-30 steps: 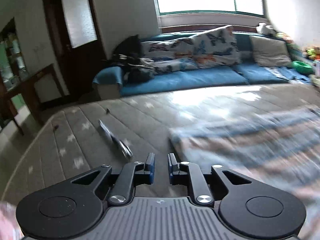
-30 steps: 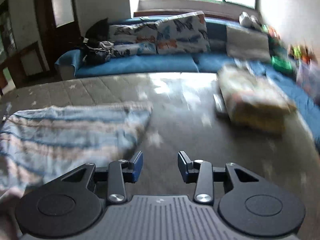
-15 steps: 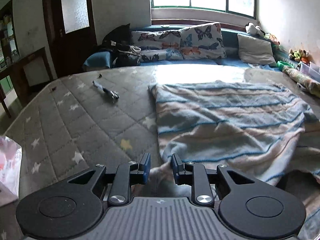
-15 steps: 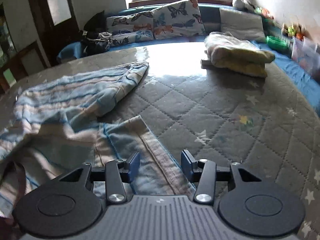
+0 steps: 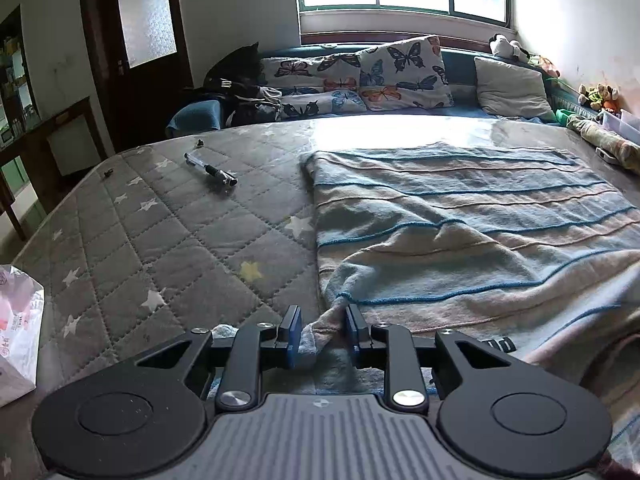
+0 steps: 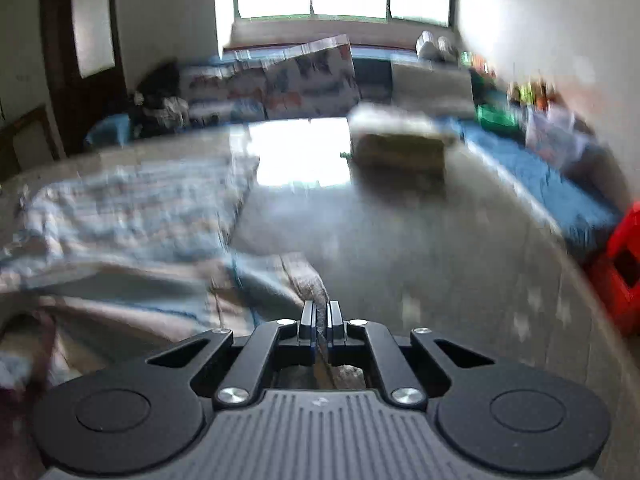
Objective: Fold towel
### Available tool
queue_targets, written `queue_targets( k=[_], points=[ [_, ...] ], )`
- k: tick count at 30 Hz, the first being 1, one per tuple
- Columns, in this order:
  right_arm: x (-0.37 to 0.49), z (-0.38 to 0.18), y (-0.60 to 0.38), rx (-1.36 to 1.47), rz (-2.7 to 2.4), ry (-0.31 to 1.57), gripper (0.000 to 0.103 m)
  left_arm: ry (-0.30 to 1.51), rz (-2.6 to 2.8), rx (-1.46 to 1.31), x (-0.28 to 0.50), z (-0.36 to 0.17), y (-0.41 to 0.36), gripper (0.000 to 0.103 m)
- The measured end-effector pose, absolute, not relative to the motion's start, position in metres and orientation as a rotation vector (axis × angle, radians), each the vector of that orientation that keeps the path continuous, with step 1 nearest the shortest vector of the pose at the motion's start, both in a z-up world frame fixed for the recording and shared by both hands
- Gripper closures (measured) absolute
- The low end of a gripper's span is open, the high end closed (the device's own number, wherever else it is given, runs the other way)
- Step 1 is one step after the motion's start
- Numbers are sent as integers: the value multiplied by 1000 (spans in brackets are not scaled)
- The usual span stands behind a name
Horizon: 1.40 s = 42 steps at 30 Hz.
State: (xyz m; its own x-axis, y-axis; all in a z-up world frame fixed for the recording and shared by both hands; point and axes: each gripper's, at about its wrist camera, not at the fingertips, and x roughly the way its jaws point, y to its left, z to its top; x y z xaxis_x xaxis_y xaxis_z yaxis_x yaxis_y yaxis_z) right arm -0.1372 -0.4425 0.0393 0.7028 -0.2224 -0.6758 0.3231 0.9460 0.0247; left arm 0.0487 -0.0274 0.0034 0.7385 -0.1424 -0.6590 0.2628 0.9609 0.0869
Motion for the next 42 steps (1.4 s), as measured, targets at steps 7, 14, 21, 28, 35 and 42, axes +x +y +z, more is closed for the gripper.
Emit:
queue_targets(
  k=[7,14,21,28,35,42],
  points=[
    [-142,39,-443,167,-303,746,86,715,-233,198,42,7,-20,74],
    [-102,53,-403,36,-137,697,68,709,-235,212,31,11,-17,73],
    [-72,19,-388,70,-44,813,65,716,-224,209,16,7,-4,64],
    [-106,31,-370,-7,-5,804,64,674,-291,218,-16,29,-13,65],
    [-116,60,-311,-18,260,747,65,609,-543,249,-64,54,-55,59],
    [-106,39,-264,-159,316,785,80,656,-616,331,-75,33,-82,51]
  ],
)
